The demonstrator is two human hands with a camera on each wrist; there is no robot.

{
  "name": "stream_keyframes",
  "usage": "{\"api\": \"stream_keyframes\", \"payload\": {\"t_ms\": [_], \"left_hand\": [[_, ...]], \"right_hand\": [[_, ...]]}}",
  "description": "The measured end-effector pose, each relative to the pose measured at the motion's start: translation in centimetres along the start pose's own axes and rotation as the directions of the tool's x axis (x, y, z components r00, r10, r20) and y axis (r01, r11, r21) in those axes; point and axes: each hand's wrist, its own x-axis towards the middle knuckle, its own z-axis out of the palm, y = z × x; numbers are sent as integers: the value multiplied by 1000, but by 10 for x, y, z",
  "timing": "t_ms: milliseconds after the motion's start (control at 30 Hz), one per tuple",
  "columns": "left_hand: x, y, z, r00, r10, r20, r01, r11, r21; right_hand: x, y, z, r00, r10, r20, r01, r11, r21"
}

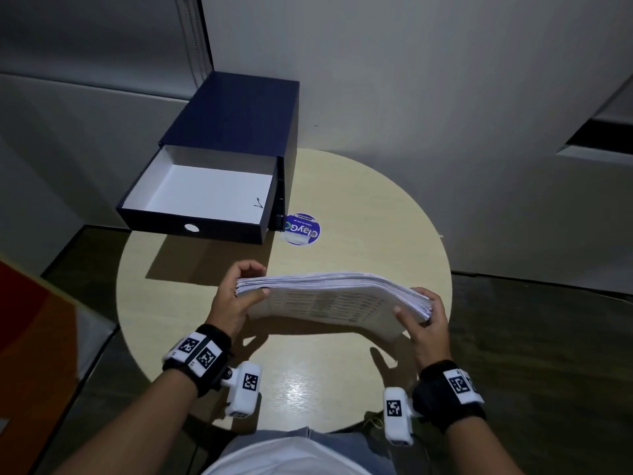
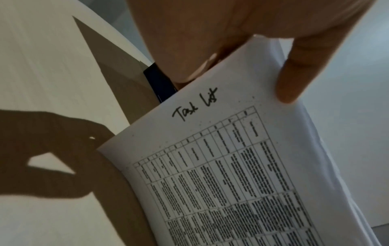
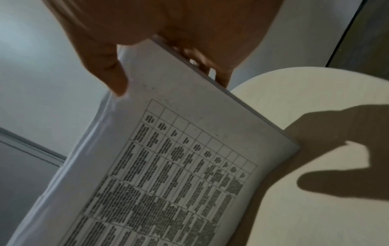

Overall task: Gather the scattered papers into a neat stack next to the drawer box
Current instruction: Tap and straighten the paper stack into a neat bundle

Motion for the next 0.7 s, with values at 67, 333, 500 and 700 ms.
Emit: {"api": "stream_keyframes", "payload": {"t_ms": [67,333,500,700], "left_hand": [[2,1,0,1000,30,6,-30,999,-28],[10,5,14,989,39,-139,-30,997,70],[14,4,12,987,28,-156,-14,996,90],[15,6,15,982,44,-182,-19,990,138]], "right_hand": [[3,-6,5,997,-55,-49,56,998,8],[22,-15,24,965,-67,-255,59,997,-39],[26,-17,23,962,-79,-262,66,996,-57],[31,-11,17,971,-72,-226,58,996,-67]]}}
